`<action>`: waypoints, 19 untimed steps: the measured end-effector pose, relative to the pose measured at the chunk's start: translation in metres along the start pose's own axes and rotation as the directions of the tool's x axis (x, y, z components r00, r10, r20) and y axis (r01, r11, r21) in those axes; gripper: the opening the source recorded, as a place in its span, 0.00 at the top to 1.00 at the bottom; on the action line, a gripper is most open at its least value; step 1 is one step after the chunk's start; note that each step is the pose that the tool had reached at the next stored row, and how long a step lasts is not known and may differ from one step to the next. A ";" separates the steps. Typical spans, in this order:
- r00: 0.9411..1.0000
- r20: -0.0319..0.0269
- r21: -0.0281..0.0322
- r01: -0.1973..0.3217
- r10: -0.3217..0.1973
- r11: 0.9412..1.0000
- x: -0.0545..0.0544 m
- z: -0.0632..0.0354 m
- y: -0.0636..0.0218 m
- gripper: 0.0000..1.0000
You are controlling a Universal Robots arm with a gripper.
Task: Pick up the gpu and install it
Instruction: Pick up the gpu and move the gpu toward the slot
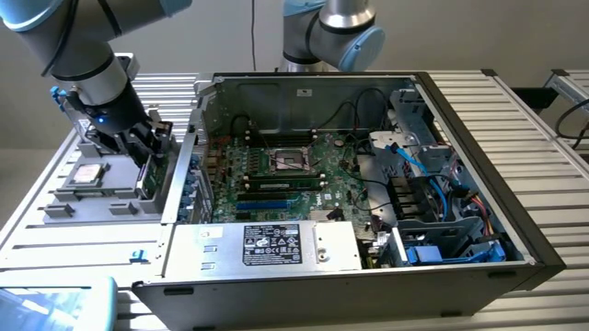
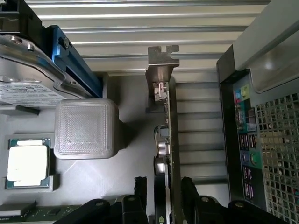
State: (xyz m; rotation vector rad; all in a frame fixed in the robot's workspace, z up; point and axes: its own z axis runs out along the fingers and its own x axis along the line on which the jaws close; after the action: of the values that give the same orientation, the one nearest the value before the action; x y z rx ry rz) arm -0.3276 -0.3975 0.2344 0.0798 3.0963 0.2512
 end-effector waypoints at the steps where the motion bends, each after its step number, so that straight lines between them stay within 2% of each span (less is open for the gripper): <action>1: 1.000 0.000 -0.005 0.000 0.000 1.000 0.000 0.0013 -0.0002 0.56; 2: 1.000 0.000 -0.008 0.000 0.000 1.000 0.000 0.0030 -0.0004 0.56; 5: 1.000 0.000 -0.008 0.000 0.000 1.000 0.000 0.0070 -0.0011 0.56; 19: 1.000 0.000 -0.007 0.000 0.000 1.000 0.000 0.0131 -0.0021 0.56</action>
State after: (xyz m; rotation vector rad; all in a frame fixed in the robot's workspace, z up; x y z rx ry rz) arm -0.3273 -0.3975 0.2211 0.0800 3.0957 0.2620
